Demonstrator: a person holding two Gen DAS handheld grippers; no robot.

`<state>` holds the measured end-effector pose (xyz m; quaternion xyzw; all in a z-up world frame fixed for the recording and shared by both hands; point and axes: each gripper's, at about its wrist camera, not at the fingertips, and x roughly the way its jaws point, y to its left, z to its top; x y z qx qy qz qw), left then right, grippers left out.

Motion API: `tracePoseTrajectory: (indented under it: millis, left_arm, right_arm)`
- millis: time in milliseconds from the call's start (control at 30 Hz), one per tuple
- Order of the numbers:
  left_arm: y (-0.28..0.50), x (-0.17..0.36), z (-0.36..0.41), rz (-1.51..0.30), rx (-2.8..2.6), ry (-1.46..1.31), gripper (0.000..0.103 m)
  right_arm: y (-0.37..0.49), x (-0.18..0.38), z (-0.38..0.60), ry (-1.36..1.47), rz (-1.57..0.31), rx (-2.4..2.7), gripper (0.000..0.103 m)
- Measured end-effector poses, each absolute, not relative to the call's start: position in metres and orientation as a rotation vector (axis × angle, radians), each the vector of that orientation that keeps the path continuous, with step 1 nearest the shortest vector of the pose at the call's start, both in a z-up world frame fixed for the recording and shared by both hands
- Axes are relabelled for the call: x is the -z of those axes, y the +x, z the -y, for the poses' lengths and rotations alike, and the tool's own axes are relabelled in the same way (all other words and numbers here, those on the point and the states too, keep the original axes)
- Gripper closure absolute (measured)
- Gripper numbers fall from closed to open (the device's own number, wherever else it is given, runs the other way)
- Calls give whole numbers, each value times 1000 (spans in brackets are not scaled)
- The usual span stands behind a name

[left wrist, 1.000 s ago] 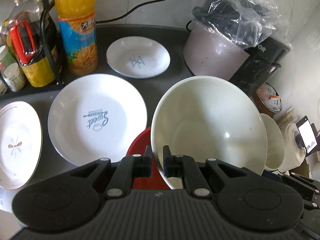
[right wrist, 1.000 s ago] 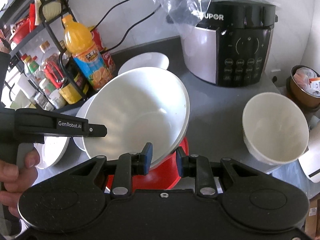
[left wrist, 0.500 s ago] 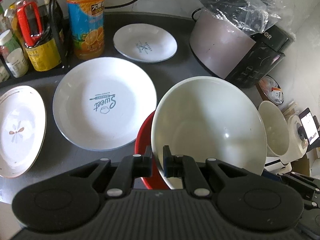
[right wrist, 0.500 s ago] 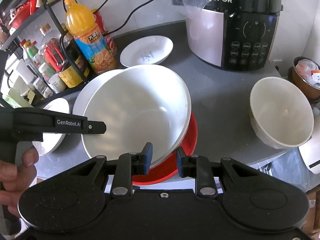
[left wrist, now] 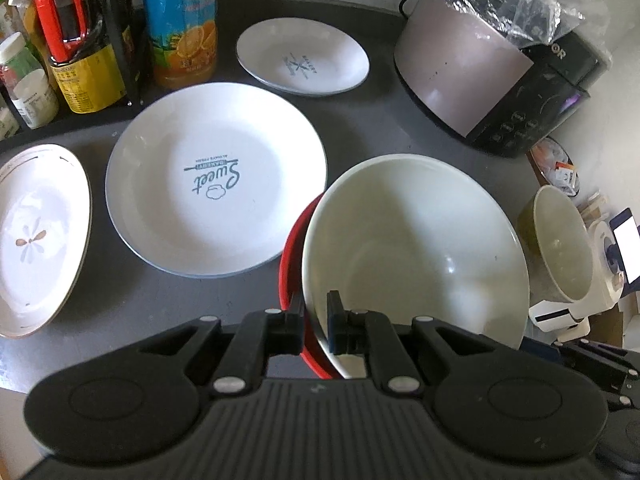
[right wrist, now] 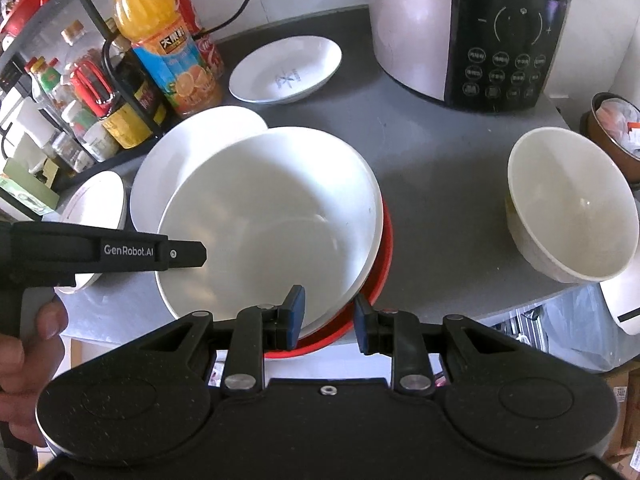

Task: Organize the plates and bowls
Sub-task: 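Carry the cream bowl over the red bowl and lower it inside, then open both grippers to release the cream bowl in the red bowl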

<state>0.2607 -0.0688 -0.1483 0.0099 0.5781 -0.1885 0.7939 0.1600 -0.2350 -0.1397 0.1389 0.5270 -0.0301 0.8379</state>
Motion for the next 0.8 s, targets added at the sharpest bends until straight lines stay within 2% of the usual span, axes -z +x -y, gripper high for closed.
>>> tracePoseTrajectory:
  millis: [500,700,767,800]
  left_arm:
    - [259,166,83,-1294,387,48,90]
    - [266,167,87,-1284,382,35,90]
    - [271,166,90,-1281,368,45,90]
    - [273,164,91,-1284,367,48,89]
  right_arm:
    - [166,150,248,283,-1131,44,68]
    - [174,149,255,300,-1127,22,58]
    - [176,146,257,310,-1125,15,54]
    - [175,142,259,316,-1110,8,47]
